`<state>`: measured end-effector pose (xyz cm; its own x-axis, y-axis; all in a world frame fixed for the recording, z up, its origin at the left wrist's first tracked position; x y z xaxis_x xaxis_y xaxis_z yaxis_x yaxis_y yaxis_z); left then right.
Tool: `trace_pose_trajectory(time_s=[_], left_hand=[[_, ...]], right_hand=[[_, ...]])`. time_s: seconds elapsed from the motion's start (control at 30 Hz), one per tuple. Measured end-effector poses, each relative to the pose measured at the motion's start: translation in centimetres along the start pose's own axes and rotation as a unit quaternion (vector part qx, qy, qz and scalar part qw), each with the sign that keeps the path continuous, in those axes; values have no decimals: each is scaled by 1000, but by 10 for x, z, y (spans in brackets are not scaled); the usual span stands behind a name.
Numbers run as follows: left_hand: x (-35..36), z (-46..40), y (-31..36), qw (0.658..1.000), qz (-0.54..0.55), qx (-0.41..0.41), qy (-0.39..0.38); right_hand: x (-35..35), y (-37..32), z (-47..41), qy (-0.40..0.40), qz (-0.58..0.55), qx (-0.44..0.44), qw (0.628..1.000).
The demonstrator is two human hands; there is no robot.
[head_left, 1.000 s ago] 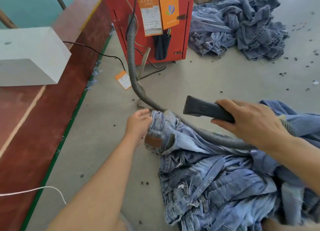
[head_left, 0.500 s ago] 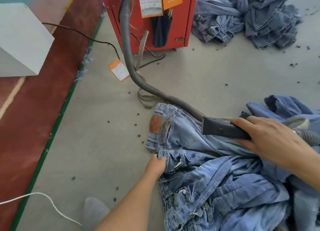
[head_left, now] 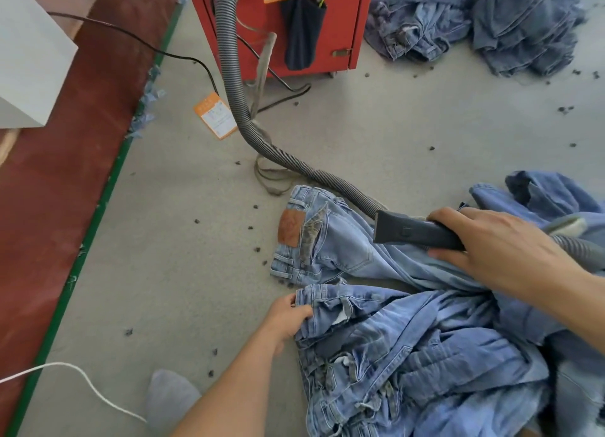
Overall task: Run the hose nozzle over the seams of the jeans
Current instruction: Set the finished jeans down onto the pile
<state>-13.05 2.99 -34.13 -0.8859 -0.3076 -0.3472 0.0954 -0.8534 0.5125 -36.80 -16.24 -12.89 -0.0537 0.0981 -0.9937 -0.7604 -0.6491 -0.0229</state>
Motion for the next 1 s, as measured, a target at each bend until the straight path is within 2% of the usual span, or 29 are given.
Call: trace_pose_trajectory(time_s=[0.07, 0.1, 0.13, 0.17, 0.2, 0.23, 0.27, 0.3, 0.33, 0.37, 0.4, 0.43, 0.53, 0.57, 0.63, 0.73, 0.83, 0.9, 0.97, 1.0], left_hand=[[-4, 2, 1, 998, -54, 1, -16], [-4, 6, 1, 992, -97, -21, -72], [-4, 12, -1, 974, -145, -67, -162], [-6, 22, -2, 937, -196, -123, -264], [-8, 27, 0, 899, -232, -162, -334], [-11, 26, 3, 885, -261, -168, -348], [-14, 21, 7, 896, -299, -140, -297], [-17, 11, 12, 921, -340, -76, -176], [-22, 0, 21, 923, -384, 15, -11], [-27, -3, 30, 896, -414, 84, 134], [-29, -9, 39, 871, -410, 151, 225], [-25, -17, 47, 874, -373, 185, 251], [0, -40, 79, 946, -239, 154, 155], [10, -45, 90, 956, -222, 141, 128], [26, -54, 105, 970, -185, 97, 123], [37, -61, 109, 990, -47, -21, 130], [37, -59, 106, 991, 28, -15, 129], [28, -51, 108, 990, 123, 5, 71], [13, -31, 112, 976, 195, 93, 13], [5, -18, 111, 969, 174, 175, 15]], right_hand=[[-2, -2, 3, 3, -1, 5, 1000], [-4, -3, 4, 14, -4, 8, 1000], [-6, -3, 6, 32, -11, 12, 999], [-9, -2, 8, 55, -23, 21, 998], [-12, 0, 9, 77, -39, 35, 996], [-14, 3, 10, 96, -55, 51, 993], [-17, 6, 10, 114, -68, 70, 989], [-18, 11, 10, 128, -78, 89, 985], [-19, 15, 10, 138, -84, 106, 981], [-20, 18, 10, 144, -88, 117, 979], [-21, 21, 10, 147, -90, 124, 977], [-21, 23, 11, 147, -91, 127, 977], [-19, 26, 11, 128, -92, 129, 979], [-18, 27, 10, 119, -91, 128, 980], [-17, 28, 7, 100, -88, 120, 984], [-16, 31, 4, 99, -91, 114, 984], [-17, 38, 2, 123, -91, 126, 980], [-21, 44, 2, 156, -98, 145, 972], [-27, 50, 3, 205, -122, 173, 955], [-31, 53, 4, 236, -140, 191, 943]])
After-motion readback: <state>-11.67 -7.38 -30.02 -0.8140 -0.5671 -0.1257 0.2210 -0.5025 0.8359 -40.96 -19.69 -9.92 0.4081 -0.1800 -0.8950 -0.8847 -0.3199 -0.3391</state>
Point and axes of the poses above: each hand's wrist, its own z-axis away from the middle knuckle, its own x-axis out of the palm, y = z × x, the point moved 2 cm from there along -z, towards the middle knuckle, and after that the axes turned 14 degrees about y, right-handed, at the moved point
